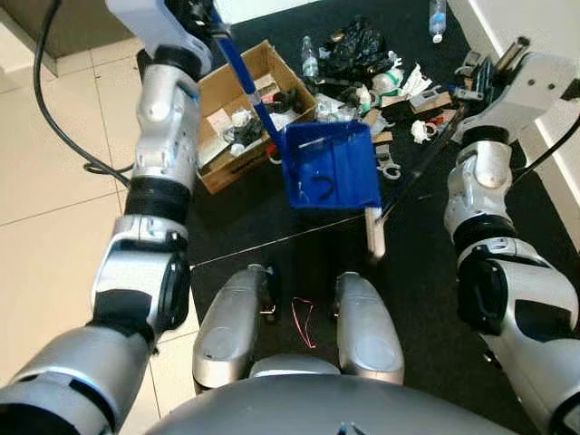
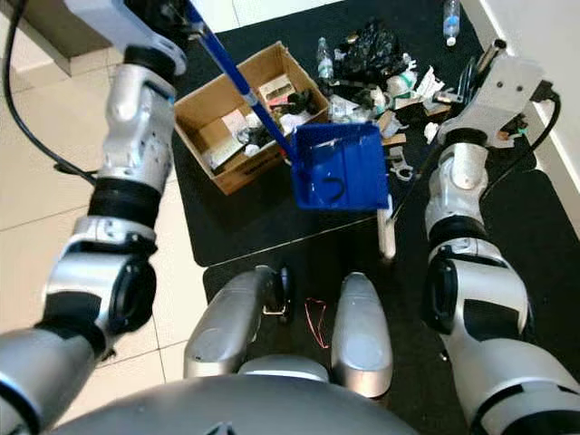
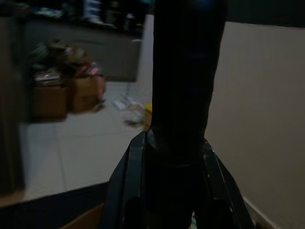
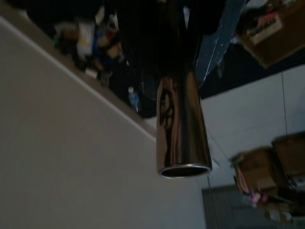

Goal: Sweep floor

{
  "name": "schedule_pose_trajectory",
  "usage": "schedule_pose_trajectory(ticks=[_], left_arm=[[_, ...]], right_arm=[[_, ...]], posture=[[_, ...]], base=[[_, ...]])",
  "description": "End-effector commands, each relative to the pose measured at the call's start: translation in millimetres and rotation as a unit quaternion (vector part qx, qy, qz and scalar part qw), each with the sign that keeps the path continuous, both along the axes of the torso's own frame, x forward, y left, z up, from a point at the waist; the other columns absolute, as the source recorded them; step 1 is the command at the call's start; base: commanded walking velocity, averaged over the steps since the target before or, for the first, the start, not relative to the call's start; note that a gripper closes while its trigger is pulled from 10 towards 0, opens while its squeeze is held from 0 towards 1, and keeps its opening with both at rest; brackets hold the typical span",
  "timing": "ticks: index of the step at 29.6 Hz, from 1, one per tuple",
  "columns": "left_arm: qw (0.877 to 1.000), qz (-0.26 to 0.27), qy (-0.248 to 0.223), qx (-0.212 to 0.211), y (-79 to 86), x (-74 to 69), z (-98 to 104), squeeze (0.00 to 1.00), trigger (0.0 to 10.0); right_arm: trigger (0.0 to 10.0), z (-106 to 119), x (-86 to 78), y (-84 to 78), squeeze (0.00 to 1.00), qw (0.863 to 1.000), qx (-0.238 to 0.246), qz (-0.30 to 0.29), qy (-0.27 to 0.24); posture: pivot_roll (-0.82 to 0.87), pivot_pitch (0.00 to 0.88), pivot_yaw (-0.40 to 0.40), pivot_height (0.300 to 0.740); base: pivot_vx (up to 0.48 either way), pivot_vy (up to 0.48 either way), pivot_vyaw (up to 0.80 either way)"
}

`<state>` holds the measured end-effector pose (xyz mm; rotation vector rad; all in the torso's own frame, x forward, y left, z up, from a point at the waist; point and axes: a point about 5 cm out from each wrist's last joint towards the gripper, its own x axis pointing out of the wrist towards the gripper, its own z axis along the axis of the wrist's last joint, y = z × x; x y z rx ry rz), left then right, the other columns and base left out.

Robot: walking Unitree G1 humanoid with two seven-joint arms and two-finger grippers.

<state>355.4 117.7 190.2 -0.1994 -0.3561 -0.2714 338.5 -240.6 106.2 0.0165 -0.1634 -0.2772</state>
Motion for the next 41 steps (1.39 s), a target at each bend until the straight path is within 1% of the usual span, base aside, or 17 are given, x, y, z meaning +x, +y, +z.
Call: schedule_pose_trajectory(ticks=[1, 2, 3, 4, 7, 9, 10, 14, 15, 16, 17, 19, 21, 25, 30, 36, 41], left_arm=[[0.999, -0.023, -0.008, 0.022, -8.5, -11.7, -5.2, 0.00, 10.0], [0.999, -0.030, -0.004, 0.031, -10.5, -16.5, -10.0, 0.00, 10.0], [0.999, -0.030, -0.004, 0.031, -10.5, -16.5, -10.0, 0.00, 10.0], [0.999, -0.034, 0.009, 0.042, -12.0, -24.1, -19.3, 0.00, 10.0], [0.996, -0.038, 0.015, 0.080, -12.3, -35.3, -34.1, 0.00, 10.0], [0.994, -0.036, 0.020, 0.099, -11.1, -39.2, -43.5, 0.00, 10.0], [0.994, -0.036, 0.020, 0.099, -11.1, -39.2, -43.5, 0.00, 10.0], [0.989, -0.005, 0.072, 0.127, 0.7, -47.3, -76.3, 0.00, 10.0], [0.989, -0.005, 0.072, 0.127, 0.7, -47.3, -76.3, 0.00, 10.0], [0.986, 0.011, 0.092, 0.140, 6.1, -50.6, -87.2, 0.00, 10.0], [0.985, 0.018, 0.100, 0.139, 8.1, -50.9, -90.0, 0.00, 10.0], [0.985, 0.023, 0.105, 0.138, 9.1, -51.4, -91.3, 0.00, 10.0], [0.985, 0.036, 0.109, 0.128, 11.6, -50.5, -91.0, 0.00, 10.0], [0.985, 0.045, 0.110, 0.126, 12.3, -48.8, -90.2, 0.00, 10.0], [0.983, 0.053, 0.116, 0.134, 10.9, -46.7, -91.9, 0.00, 10.0], [0.983, 0.059, 0.118, 0.131, 10.0, -45.1, -92.6, 0.00, 10.0], [0.982, 0.065, 0.120, 0.127, 8.7, -43.1, -92.0, 0.00, 10.0]], right_arm=[[10.0, -12.3, -2.0, 6.0, 0.00, 0.999, 0.007, 0.012, 0.033], [10.0, -14.8, -2.1, 7.3, 0.00, 0.999, 0.008, 0.016, 0.043], [10.0, -14.8, -2.1, 7.3, 0.00, 0.999, 0.008, 0.016, 0.043], [10.0, -18.6, -2.9, 7.5, 0.00, 0.998, 0.006, 0.017, 0.057], [10.0, -21.9, -6.3, 1.9, 0.00, 0.997, -0.018, 0.011, 0.072], [10.0, -24.3, -8.0, -2.1, 0.00, 0.997, -0.013, 0.005, 0.080], [10.0, -24.3, -8.0, -2.1, 0.00, 0.997, -0.013, 0.005, 0.080], [10.0, -28.1, -12.5, -7.3, 0.00, 0.992, -0.068, 0.019, 0.104], [10.0, -28.1, -12.5, -7.3, 0.00, 0.992, -0.068, 0.019, 0.104], [10.0, -29.7, -14.8, -9.5, 0.00, 0.993, -0.057, 0.023, 0.104], [10.0, -29.6, -15.5, -10.9, 0.00, 0.994, -0.042, 0.022, 0.099], [10.0, -29.5, -16.0, -12.0, 0.00, 0.995, -0.032, 0.020, 0.095], [10.0, -25.6, -16.5, -14.3, 0.00, 0.997, -0.016, 0.009, 0.075], [10.0, -21.2, -15.0, -11.5, 0.00, 0.999, -0.002, 0.004, 0.054], [10.0, -13.3, -9.0, -4.3, 0.00, 0.999, -0.002, 0.010, 0.035], [10.0, -6.8, -5.1, -3.6, 0.00, 1.000, -0.004, 0.002, 0.024], [10.0, 9.3, -3.0, -11.7, 0.00, 0.999, -0.027, -0.031, -0.013]], posture=[[0.13, 0.128, 0.044, 0.740], [0.13, 0.128, 0.044, 0.740], [0.13, 0.128, 0.044, 0.740], [0.14, 0.128, 0.043, 0.740], [0.13, 0.130, 0.040, 0.740], [0.13, 0.131, 0.039, 0.740], [0.13, 0.131, 0.039, 0.740], [0.12, 0.129, 0.033, 0.740], [0.12, 0.129, 0.033, 0.740], [0.11, 0.128, 0.026, 0.740], [0.11, 0.123, 0.019, 0.740], [0.11, 0.122, 0.017, 0.740], [0.11, 0.117, 0.011, 0.740], [0.10, 0.112, 0.009, 0.740], [0.10, 0.108, 0.008, 0.740], [0.10, 0.107, 0.005, 0.740], [0.10, 0.107, 0.006, 0.740]], base=[[0.000, 0.000, 0.00], [0.000, 0.000, 0.00], [0.000, 0.000, 0.00], [0.000, 0.000, 0.00], [0.000, 0.000, 0.00], [0.000, 0.000, 0.00], [0.000, 0.000, 0.00], [0.000, 0.000, 0.00], [0.000, 0.000, 0.00], [0.000, 0.000, 0.00], [0.000, 0.000, 0.00], [0.000, 0.000, 0.00], [0.000, 0.000, 0.00], [0.000, 0.000, 0.00], [0.000, 0.000, 0.00], [0.000, 0.000, 0.00], [0.000, -0.332, 0.00]])
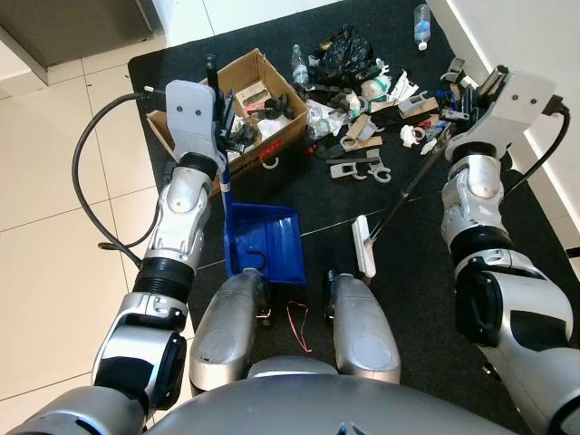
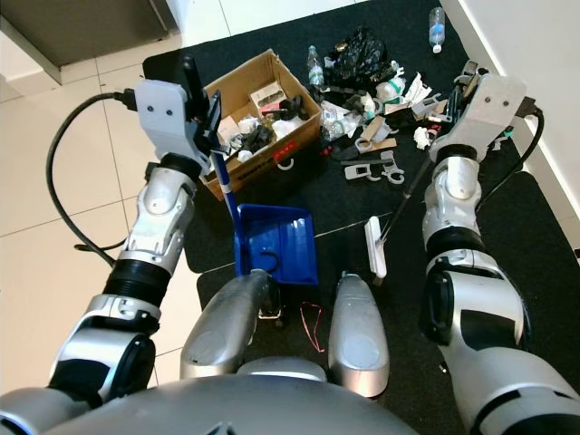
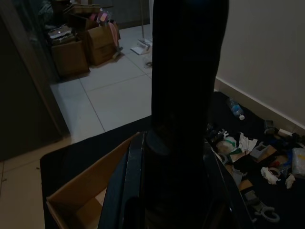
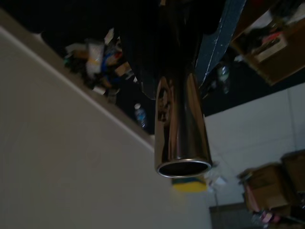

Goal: Sweep floor

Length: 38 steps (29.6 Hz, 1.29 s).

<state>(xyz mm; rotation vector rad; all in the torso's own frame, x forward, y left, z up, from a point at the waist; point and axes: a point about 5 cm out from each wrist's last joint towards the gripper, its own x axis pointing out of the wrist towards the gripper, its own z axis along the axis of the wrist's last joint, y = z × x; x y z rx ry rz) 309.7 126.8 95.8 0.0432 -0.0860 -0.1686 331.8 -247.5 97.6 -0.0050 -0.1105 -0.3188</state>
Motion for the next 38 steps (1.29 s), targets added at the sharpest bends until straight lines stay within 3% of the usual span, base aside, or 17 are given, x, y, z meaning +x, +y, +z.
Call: schedule_pose_trajectory(ticks=[1, 7, 28, 38], left_arm=[[1.000, 0.006, -0.003, 0.000, -0.8, 3.0, 2.3, 0.00, 10.0], [1.000, 0.005, -0.002, 0.000, -2.4, 5.3, 2.5, 0.00, 10.0], [1.000, 0.012, -0.007, 0.003, -1.1, 8.6, 4.4, 0.00, 10.0], [1.000, 0.014, -0.007, 0.004, -0.7, 8.7, 4.0, 0.00, 10.0]], right_arm=[[10.0, 21.5, 3.9, -6.1, 0.00, 0.998, -0.032, -0.014, -0.049], [10.0, 29.0, 5.6, -7.5, 0.00, 0.997, -0.042, -0.018, -0.064], [10.0, 25.0, 4.9, -3.6, 0.00, 0.997, -0.045, -0.018, -0.059], [10.0, 23.6, 5.0, -1.0, 0.00, 0.997, -0.045, -0.013, -0.057]], posture=[[0.10, 0.108, 0.006, 0.740], [0.10, 0.107, 0.010, 0.740], [0.10, 0.106, 0.011, 0.740], [0.10, 0.109, 0.012, 0.740]], base=[[0.000, -0.480, 0.00], [0.000, -0.480, 0.00], [0.000, -0.459, 0.00], [0.000, -0.105, 0.00]])
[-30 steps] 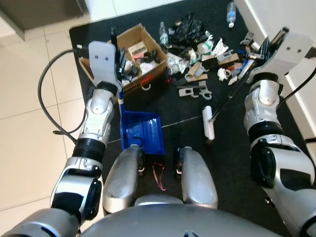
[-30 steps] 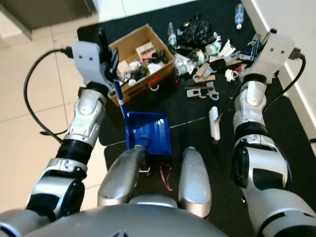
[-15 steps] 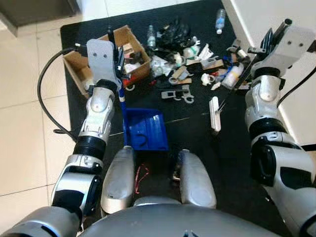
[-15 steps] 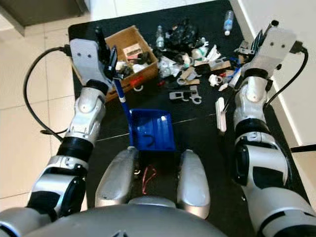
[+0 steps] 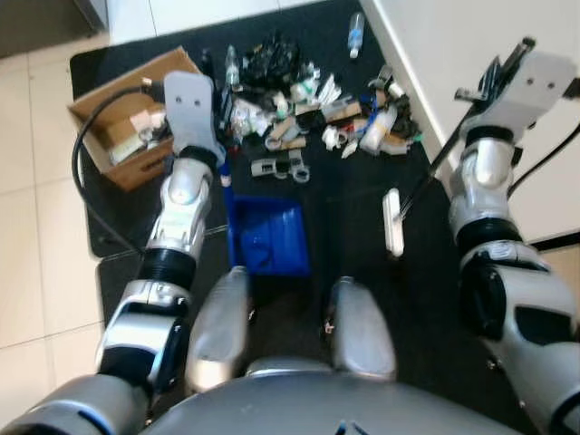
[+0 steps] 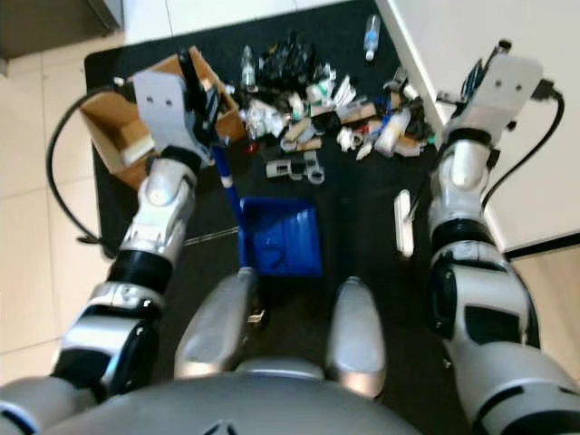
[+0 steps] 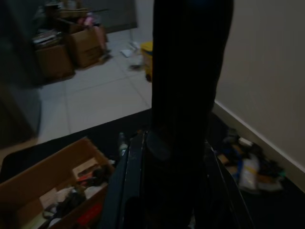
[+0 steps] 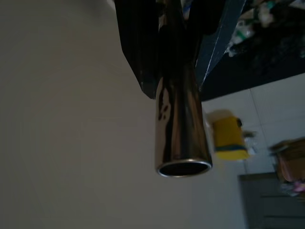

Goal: Sweep floor

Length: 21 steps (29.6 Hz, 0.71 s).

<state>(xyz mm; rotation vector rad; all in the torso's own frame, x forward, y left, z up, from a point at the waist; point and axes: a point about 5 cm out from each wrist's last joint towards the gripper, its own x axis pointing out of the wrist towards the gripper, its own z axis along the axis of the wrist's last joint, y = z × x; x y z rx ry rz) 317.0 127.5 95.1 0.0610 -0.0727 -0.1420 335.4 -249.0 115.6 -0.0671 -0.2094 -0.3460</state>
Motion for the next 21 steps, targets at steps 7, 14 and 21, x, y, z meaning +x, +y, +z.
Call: schedule_pose_trajectory(ticks=[7, 14, 21], left_arm=[[1.000, 0.003, -0.011, -0.005, -0.5, 2.3, 4.4, 0.00, 10.0], [1.000, 0.006, -0.010, -0.003, 0.5, 2.2, 3.4, 0.00, 10.0], [1.000, 0.009, -0.008, 0.000, 1.9, 1.8, 2.2, 0.00, 10.0]], right_arm=[[10.0, 5.2, 1.7, 0.9, 0.00, 1.000, -0.008, 0.004, -0.011], [10.0, 4.8, 1.6, 1.3, 0.00, 1.000, -0.009, 0.007, -0.011], [10.0, 3.1, 0.8, 1.9, 0.00, 1.000, -0.007, 0.007, -0.009]], posture=[[0.10, 0.110, 0.012, 0.740], [0.10, 0.111, 0.012, 0.740], [0.11, 0.113, 0.013, 0.740]], base=[[0.000, 0.000, 0.00], [0.000, 0.000, 0.00], [0.000, 0.000, 0.00]])
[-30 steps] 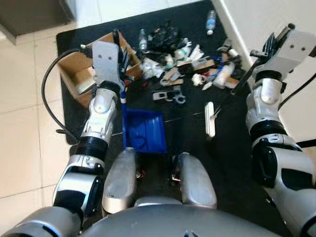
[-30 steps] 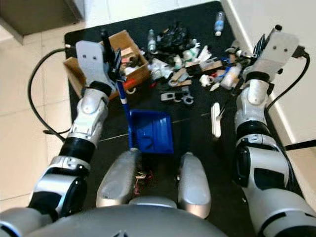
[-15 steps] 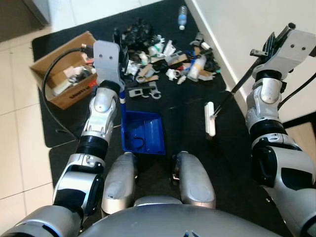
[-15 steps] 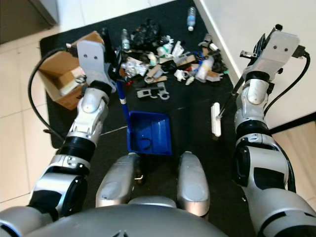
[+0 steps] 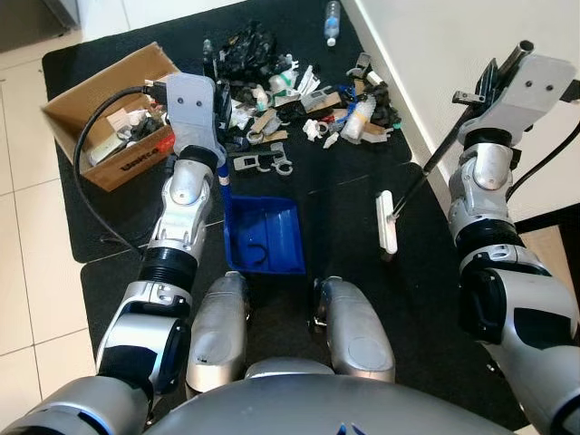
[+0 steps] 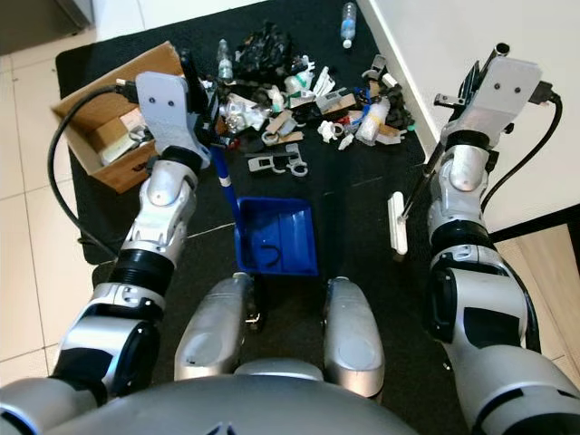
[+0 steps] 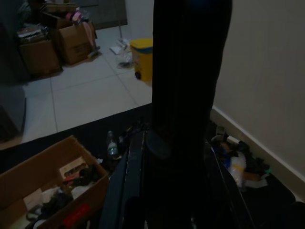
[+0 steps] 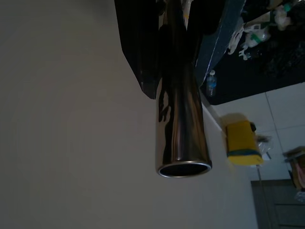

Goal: Sweep floor

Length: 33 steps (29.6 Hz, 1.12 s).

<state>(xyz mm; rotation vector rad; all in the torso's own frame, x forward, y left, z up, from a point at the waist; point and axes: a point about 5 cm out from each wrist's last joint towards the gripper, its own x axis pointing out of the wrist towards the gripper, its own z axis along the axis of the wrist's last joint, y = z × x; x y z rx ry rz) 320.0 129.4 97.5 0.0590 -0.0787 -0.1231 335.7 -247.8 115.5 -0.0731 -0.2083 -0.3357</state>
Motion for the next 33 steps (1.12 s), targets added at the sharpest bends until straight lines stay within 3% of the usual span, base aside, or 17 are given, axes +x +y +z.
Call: schedule_pose_trajectory(ticks=[1, 6, 33], left_arm=[[1.000, 0.001, -0.005, 0.003, 0.2, -1.2, -0.2, 0.00, 10.0], [1.000, 0.004, -0.010, 0.005, 1.2, -0.8, 1.1, 0.00, 10.0], [1.000, 0.001, -0.018, 0.007, -0.8, 0.9, 4.6, 0.00, 10.0]], right_arm=[[10.0, 3.0, 0.5, 0.8, 0.00, 1.000, -0.003, 0.002, -0.010], [10.0, 3.0, 0.8, 1.4, 0.00, 1.000, -0.002, 0.002, -0.010], [10.0, 2.5, 0.8, 1.0, 0.00, 1.000, 0.000, -0.002, -0.009]], posture=[[0.11, 0.111, 0.013, 0.740], [0.11, 0.108, 0.013, 0.740], [0.11, 0.111, 0.018, 0.740]], base=[[0.000, 0.000, 0.00], [0.191, 0.000, 0.00], [0.443, 0.000, 0.00]])
